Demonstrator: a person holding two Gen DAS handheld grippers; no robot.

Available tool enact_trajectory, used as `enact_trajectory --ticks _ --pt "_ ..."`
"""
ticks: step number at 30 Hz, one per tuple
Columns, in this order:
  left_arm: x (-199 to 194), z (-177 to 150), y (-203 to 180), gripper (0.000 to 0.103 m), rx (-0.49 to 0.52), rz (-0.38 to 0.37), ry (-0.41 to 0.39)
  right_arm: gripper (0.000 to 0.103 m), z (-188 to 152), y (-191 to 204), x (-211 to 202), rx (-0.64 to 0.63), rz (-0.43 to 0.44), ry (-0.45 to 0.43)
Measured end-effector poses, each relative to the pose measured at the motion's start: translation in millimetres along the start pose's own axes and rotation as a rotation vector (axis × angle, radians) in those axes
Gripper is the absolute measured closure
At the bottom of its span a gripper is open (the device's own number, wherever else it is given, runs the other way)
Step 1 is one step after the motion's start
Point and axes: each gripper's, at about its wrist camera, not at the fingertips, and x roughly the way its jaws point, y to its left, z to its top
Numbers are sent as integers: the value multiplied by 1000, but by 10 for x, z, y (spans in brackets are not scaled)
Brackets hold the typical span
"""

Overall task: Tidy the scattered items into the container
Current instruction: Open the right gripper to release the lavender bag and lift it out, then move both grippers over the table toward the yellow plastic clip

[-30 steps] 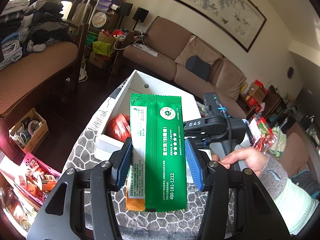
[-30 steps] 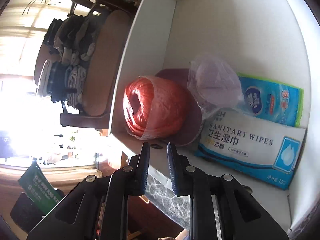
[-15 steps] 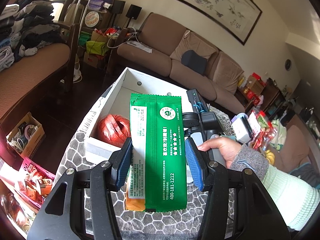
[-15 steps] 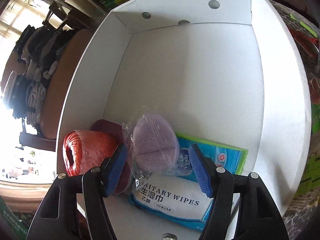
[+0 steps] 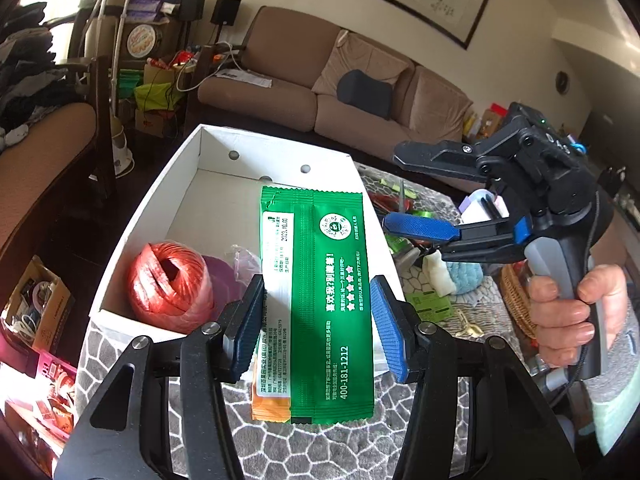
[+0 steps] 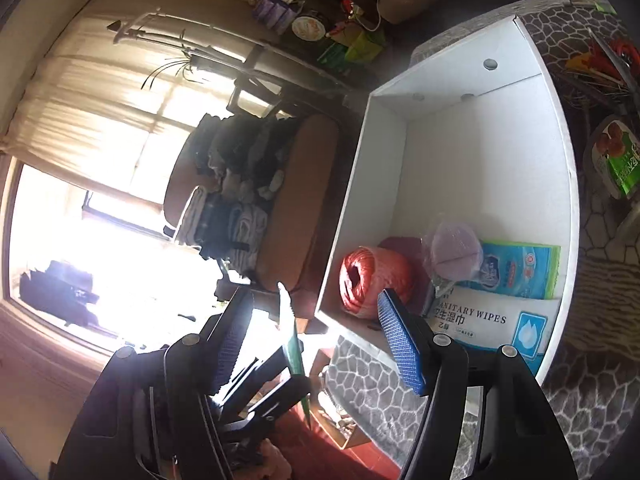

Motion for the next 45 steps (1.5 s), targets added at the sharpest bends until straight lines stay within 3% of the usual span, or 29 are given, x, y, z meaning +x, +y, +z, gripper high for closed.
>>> enact_trajectory --ticks 6,7,9,12,14,17,22,28,33,34,35,36,38,41,45 --pt "205 59 -259 54 -35 -98 -4 35 -27 8 -54 -55 -67 26" --pt "239 76 -299 54 -32 -101 -1 42 -29 -2 -61 -67 -82 22" --pt "315 102 -351 54 -32 -104 10 92 -22 0 -64 -108 -115 17" --pt "469 159 -329 51 -51 -106 34 95 21 6 -51 -152 -169 -1" --pt "570 191 -267 29 -62 -81 68 96 84 39 -25 -189 -230 -16" --pt "569 201 -136 26 -75 -48 78 96 208 104 50 -281 -348 -47" --pt "434 178 211 21 -139 -18 62 96 307 46 431 -429 -571 0" --pt "366 143 423 21 -146 -1 74 93 228 -278 561 -332 -570 35" --pt "323 112 290 18 -102 -18 86 91 105 -316 214 -277 -515 -11" --pt "317 99 224 11 -84 -27 87 87 68 -313 98 -274 -509 -28" --pt "316 83 153 4 -65 -30 87 76 28 -302 -30 -275 -511 -45" --pt "321 69 75 1 -44 -29 88 65 -13 -309 -155 -280 -525 -61" --pt "357 40 -79 0 -12 -24 100 55 -102 -351 -409 -286 -573 -85" --pt "437 0 -323 0 15 -36 126 52 -254 -472 -807 -271 -623 -108" --pt "474 -76 -701 0 53 -70 127 37 -483 -688 -1397 -219 -673 -160"
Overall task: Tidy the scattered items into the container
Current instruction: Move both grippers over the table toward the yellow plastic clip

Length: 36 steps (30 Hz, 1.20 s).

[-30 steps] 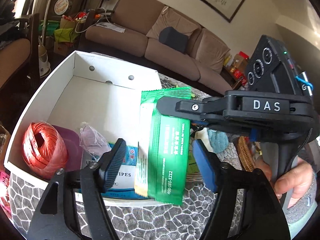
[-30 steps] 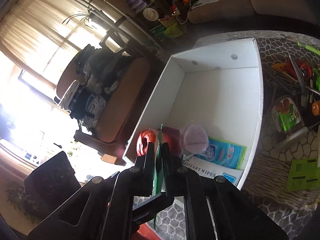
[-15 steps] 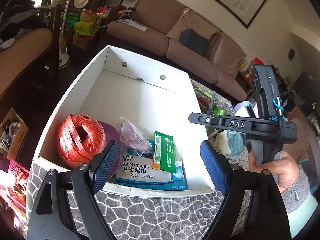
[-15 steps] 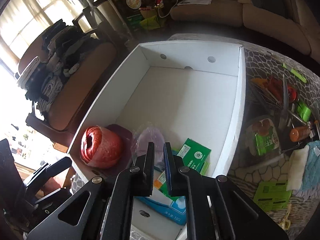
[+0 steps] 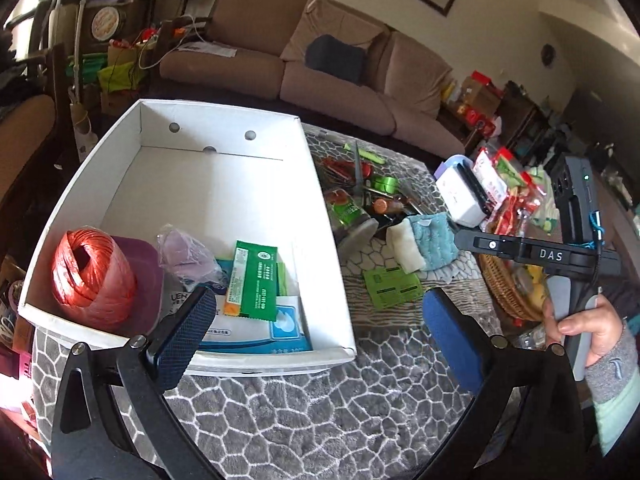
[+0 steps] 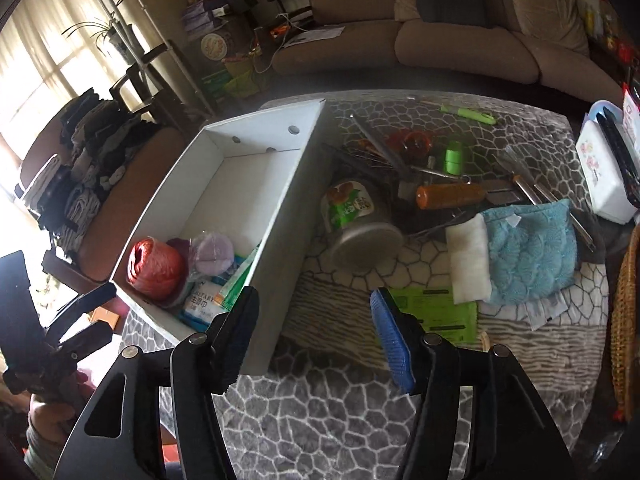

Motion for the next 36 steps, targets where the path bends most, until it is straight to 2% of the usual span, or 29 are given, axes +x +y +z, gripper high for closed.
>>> enact_trajectory --ticks 7,12,15,19,25,29,36 --pt "377 -146 -798 0 79 -60 74 35 -458 -839 -423 93 -130 -27" --pt "843 -319 -1301 0 151 -75 139 35 -807 -1336 -454 196 -115 -26" --pt "1203 -434 -1490 0 213 -45 186 35 -958 -1561 -407 247 -92 -30" --pt "1702 -527 -1611 0 315 29 228 35 -1082 -1793 -316 299 -64 -51" --pt "2342 -526 -1641 0 453 68 297 35 -1138 -2012 -97 321 -3 -76" --pt "2587 -509 -1633 0 515 87 315 35 -1159 -2154 -16 324 28 -102" --pt "2863 -430 -1583 0 555 85 334 35 -1141 -2373 2 360 34 -98"
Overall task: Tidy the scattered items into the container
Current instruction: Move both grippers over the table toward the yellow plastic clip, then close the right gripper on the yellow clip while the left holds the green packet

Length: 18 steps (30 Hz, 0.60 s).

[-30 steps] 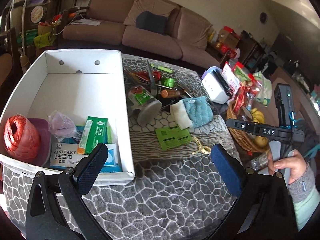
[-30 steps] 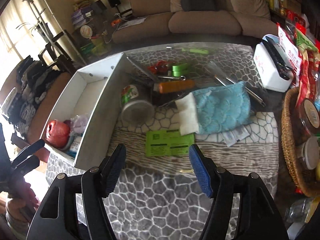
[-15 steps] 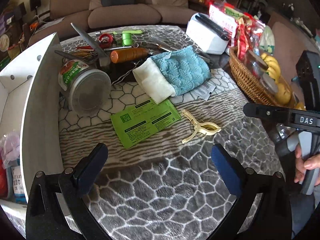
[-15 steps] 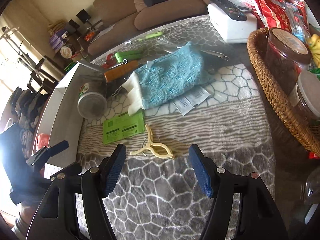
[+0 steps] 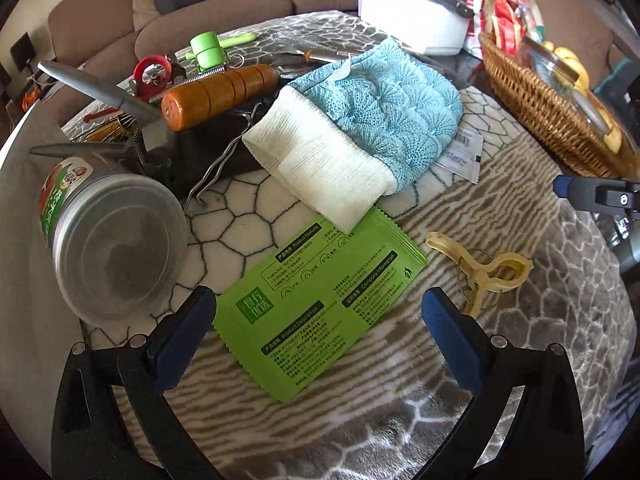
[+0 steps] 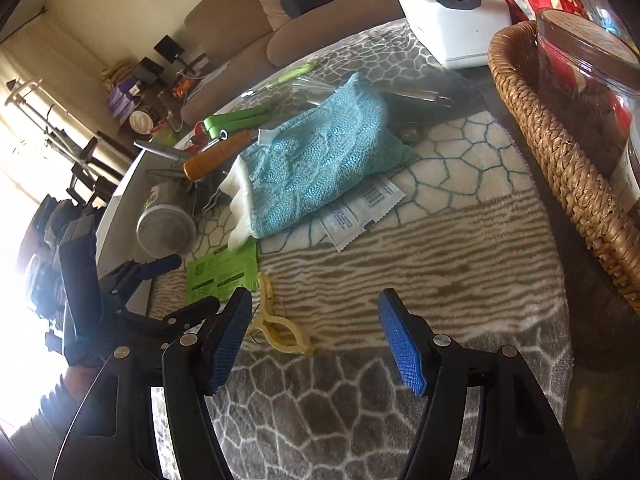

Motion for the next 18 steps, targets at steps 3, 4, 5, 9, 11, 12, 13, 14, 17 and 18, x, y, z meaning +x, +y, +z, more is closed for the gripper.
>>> enact_trajectory --ticks 3,4,5,9,11,12,13,14,17,18 --pt "109 17 -4 0 17 -5 23 35 5 -46 -11 23 18 -1" --pt "138 20 -2 0 17 -10 29 35 2 -44 -8 23 21 0" --pt "161 17 -6 0 19 -11 32 35 -2 -37 -1 18 21 3" --pt "174 0 -36 1 27 -13 22 35 -31 4 46 -3 18 23" --pt "159 -6 -48 9 27 -16 14 35 -46 31 61 -14 18 27" --pt "143 -7 -57 12 28 -13 8 35 -52 50 65 -24 18 27" --pt "125 -4 -63 20 25 -16 3 35 -57 71 68 -35 18 26" --pt "100 -3 -68 30 19 -25 -3 35 -63 97 73 -51 16 23" --pt "48 9 -97 53 -8 -59 -9 35 -100 222 129 -137 -21 25" --pt "29 9 -96 57 -24 -78 -10 35 -119 274 165 -176 -41 31"
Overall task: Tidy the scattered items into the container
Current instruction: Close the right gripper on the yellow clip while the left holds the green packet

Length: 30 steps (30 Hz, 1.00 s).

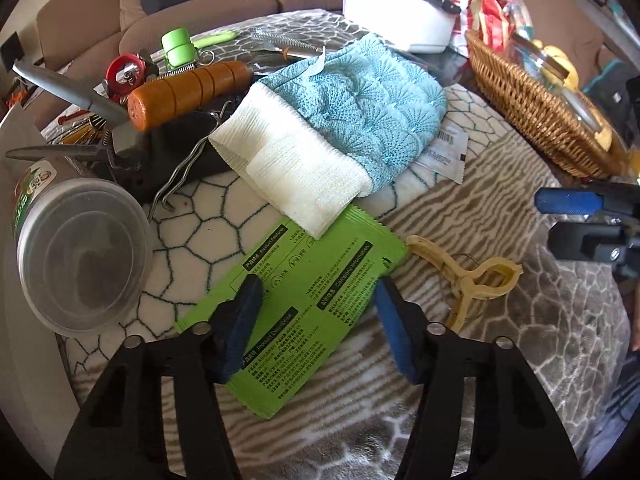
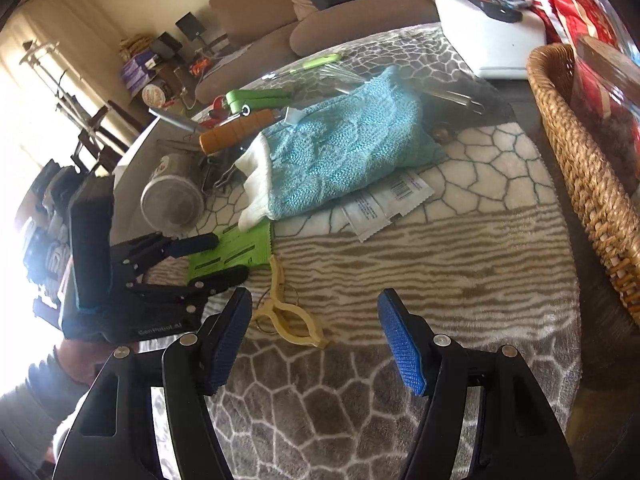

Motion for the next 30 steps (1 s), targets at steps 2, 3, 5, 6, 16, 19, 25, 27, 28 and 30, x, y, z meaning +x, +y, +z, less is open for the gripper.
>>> enact_trajectory --ticks 2,3,5,6,16,19,25,27,28,30 --pt "-43 -16 26 68 -41 -39 0 35 -33 131 79 -86 -39 12" --pt "-59 -30 41 69 -62 -54 2 35 -54 202 126 -135 -62 18" --pt "-100 -76 67 69 -86 -76 1 35 -104 354 227 -243 -120 26" --pt "-123 -102 71 69 -90 -78 0 35 -138 444 276 -306 -156 25" --pt "-335 -270 105 33 -147 -81 -55 57 -246 686 606 -438 -188 91" --pt "-330 -196 82 23 -113 -48 -58 68 -160 553 511 -326 -109 82" --pt "-35 93 -35 14 80 17 37 78 -5 234 269 -142 -37 32" --pt "115 149 -18 14 129 39 87 78 13 158 240 -110 -26 33" --pt "176 161 -1 14 150 43 106 78 16 130 212 -97 -14 30" --pt "212 183 49 13 164 12 117 78 19 107 161 -97 -12 21"
